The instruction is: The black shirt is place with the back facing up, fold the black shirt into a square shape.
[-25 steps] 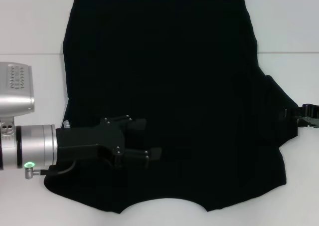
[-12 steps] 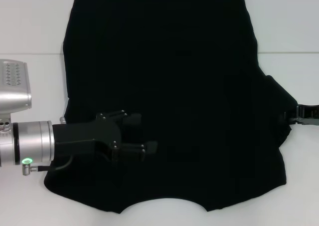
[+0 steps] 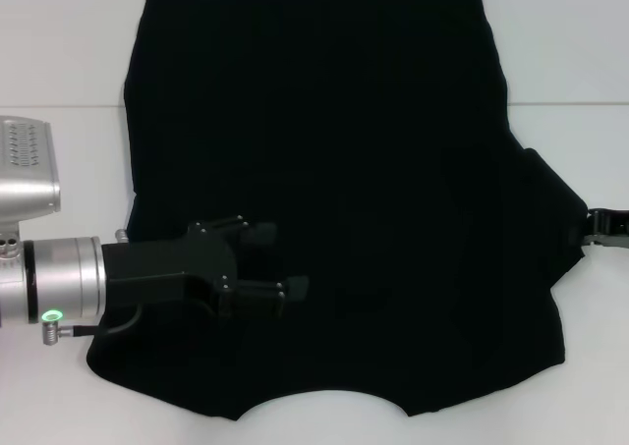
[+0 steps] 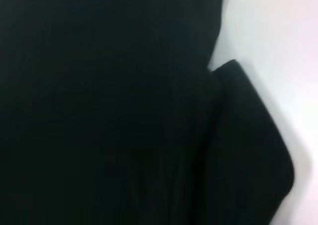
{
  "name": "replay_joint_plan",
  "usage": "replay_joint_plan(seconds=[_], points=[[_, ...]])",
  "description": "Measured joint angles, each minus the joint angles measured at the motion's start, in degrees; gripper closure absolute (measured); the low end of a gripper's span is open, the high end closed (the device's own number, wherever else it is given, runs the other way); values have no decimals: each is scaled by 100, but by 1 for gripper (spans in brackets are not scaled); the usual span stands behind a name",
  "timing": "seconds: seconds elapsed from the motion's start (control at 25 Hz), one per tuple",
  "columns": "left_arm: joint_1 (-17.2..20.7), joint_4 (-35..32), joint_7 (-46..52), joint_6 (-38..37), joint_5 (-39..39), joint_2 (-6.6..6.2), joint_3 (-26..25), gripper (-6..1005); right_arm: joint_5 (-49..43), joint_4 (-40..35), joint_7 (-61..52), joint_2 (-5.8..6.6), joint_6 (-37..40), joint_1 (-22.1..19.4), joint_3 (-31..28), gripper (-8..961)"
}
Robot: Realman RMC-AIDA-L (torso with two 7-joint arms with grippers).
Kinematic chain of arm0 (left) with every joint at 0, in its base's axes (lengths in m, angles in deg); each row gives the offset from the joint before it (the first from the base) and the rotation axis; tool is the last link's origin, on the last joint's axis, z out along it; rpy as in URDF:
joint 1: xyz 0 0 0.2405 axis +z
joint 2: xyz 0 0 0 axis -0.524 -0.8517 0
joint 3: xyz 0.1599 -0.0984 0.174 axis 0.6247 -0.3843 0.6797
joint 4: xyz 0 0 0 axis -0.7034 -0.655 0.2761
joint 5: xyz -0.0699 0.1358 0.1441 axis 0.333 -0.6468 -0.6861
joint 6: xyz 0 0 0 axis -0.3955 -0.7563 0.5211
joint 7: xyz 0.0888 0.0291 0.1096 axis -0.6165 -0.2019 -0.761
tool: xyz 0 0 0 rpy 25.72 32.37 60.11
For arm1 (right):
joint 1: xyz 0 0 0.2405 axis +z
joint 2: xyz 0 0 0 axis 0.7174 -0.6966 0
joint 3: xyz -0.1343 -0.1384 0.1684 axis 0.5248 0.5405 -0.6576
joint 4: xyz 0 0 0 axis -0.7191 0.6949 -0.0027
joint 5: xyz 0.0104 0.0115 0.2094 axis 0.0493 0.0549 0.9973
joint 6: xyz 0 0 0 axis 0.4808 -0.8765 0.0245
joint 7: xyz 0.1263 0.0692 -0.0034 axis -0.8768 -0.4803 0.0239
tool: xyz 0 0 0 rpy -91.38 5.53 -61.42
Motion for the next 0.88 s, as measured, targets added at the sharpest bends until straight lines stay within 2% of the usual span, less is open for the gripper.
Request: replay_joint_plan(seconds=[0.32,0.64,0.88], points=[[54,-6,16,-57,115,43,-7,61,289,-95,728,48,190,-370,-995,948],[79,1,41,-137,135,47,-8,64,603,-238,1079,49,364,-687,-1383,947],[88,5,82,-152,135,54,-8,66,620,-300,1247,4,351,-826,-1649,946]])
